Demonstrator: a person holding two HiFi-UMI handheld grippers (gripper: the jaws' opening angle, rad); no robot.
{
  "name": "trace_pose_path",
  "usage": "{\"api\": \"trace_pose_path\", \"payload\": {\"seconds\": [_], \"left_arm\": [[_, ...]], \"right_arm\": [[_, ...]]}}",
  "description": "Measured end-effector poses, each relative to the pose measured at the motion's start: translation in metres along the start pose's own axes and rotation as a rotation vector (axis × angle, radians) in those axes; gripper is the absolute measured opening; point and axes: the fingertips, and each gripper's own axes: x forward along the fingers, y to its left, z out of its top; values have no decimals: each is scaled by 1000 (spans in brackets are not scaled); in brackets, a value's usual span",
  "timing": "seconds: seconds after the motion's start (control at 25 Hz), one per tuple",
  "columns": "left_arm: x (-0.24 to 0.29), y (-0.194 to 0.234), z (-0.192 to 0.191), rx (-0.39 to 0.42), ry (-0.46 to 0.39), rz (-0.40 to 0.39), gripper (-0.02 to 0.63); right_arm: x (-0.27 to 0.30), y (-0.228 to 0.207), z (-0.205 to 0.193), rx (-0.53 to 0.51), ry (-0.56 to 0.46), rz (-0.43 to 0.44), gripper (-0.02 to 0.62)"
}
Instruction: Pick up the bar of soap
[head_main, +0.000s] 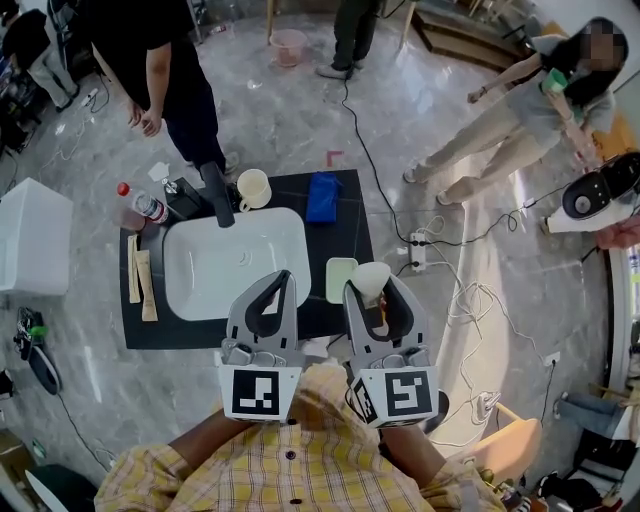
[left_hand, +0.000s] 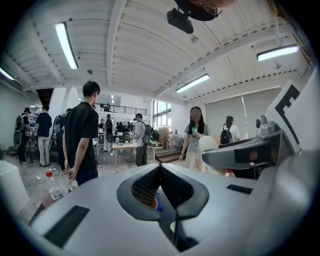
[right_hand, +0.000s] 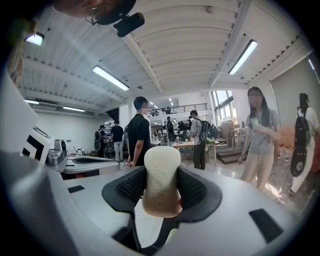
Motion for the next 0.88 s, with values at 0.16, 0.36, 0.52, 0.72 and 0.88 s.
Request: {"api": "trace_pose_path", "payload": {"seconds": [0.16, 0.36, 0.52, 0.72, 0.88], "left_arm": [[2, -1, 2, 4, -2, -3, 11], [3, -5, 5, 6, -4, -3, 11], [4, -4, 7, 4, -6, -1, 11], [4, -5, 8, 9, -9, -4, 11], [4, -4, 7, 9, -11, -5, 11]], "right_arm": [[2, -3, 0, -6, 0, -6, 212], [3, -3, 3, -22, -11, 4, 212], [4, -4, 3, -21, -11, -2, 212], [4, -3, 4, -23, -18, -3, 212], [6, -3, 4, -21, -21, -7, 212]]}}
